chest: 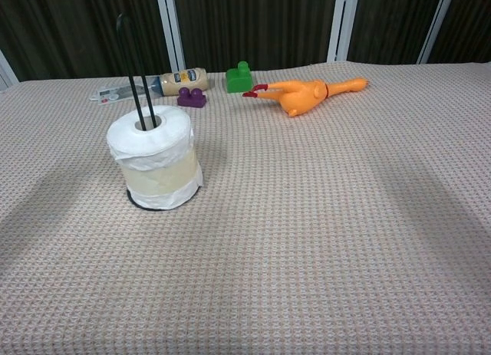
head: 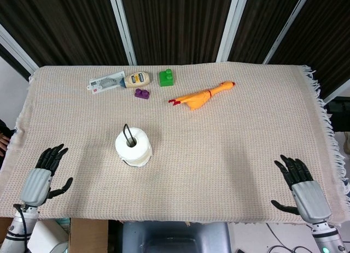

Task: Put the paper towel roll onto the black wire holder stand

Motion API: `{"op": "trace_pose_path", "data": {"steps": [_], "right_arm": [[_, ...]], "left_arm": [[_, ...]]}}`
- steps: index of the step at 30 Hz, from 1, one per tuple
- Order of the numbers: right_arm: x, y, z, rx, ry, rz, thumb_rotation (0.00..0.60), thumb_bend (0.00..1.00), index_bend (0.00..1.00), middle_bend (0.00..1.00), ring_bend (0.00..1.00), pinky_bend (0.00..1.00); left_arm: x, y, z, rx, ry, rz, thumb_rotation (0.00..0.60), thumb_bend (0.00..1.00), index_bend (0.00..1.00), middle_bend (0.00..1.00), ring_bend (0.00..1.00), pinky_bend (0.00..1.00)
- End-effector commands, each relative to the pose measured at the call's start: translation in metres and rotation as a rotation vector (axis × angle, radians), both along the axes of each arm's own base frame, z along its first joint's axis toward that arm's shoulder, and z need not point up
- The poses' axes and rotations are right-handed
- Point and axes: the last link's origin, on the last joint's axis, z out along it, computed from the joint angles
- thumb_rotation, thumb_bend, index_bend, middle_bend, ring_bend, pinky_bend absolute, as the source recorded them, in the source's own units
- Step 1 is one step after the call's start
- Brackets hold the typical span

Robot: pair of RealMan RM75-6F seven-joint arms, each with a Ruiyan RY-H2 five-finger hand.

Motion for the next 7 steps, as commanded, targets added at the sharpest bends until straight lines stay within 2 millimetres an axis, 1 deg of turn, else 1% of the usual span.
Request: {"op": "trace_pose_path", "data": {"steps": [1, 3, 7], "right_arm": [[0.0010, 0.0004, -0.0030, 0.007, 0.004, 0.002, 0.600, 0.08, 0.00, 0.00, 0.00, 0.00], [0.0016, 0.0009, -0.0032, 0.006, 0.005, 0.005, 0.600, 0.08, 0.00, 0.00, 0.00, 0.00], [0.0010, 0.0009, -0.0029, 0.000, 0.006, 0.000, 0.600, 0.08, 0.00, 0.00, 0.00, 0.00]], "left_arm": [[-0.0127, 0.0003, 0.0068, 0.010, 0.107, 0.067, 0.600, 0.40, 0.00, 0.00, 0.00, 0.00], [-0.0122, -0.0013, 0.0073, 0.033, 0.150, 0.062, 0.600, 0.40, 0.00, 0.00, 0.00, 0.00], [-0.0105, -0.0041, 0.0072, 0.039, 0.160, 0.065, 0.600, 0.40, 0.00, 0.00, 0.00, 0.00]]}}
